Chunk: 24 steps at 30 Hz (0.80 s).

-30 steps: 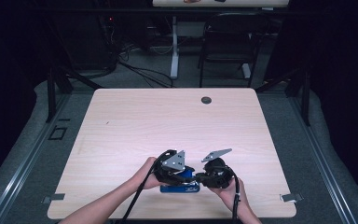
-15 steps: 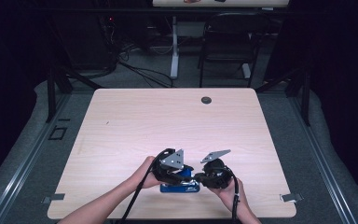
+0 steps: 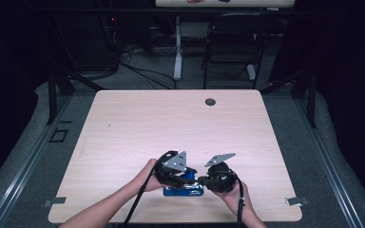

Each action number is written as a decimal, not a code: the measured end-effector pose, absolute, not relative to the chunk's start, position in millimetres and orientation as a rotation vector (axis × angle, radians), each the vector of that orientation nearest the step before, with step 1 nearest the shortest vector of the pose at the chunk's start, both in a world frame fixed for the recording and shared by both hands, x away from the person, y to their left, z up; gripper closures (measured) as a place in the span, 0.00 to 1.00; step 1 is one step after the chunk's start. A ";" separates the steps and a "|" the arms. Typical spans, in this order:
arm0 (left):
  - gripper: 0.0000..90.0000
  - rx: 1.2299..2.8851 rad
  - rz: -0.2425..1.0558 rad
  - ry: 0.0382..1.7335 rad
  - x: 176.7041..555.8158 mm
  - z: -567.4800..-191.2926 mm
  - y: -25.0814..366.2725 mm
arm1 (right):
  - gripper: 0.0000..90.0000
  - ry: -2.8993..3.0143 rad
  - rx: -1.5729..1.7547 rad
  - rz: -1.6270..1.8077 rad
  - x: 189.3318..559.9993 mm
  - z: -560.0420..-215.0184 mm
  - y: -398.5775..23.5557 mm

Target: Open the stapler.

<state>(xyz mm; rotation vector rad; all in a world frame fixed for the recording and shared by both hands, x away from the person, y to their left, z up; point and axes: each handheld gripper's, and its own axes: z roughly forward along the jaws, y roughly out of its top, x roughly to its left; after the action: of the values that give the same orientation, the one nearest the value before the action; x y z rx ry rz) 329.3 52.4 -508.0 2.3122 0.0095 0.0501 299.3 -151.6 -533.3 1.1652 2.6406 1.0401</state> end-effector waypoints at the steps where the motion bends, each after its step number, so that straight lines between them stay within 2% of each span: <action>1: 0.73 2.308 0.053 0.013 328.7 -508.3 52.3 | 0.98 2.639 1.164 1.046 299.3 -533.2 -151.0; 24: 0.73 2.318 0.054 0.016 328.3 -502.6 57.6 | 1.00 2.685 1.089 1.015 302.9 -541.3 -138.5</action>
<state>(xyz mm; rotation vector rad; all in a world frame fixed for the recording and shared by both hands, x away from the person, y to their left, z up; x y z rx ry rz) 328.3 57.6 -502.6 2.3185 0.0163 0.0545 302.9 -138.5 -541.3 1.0887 2.6845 1.0152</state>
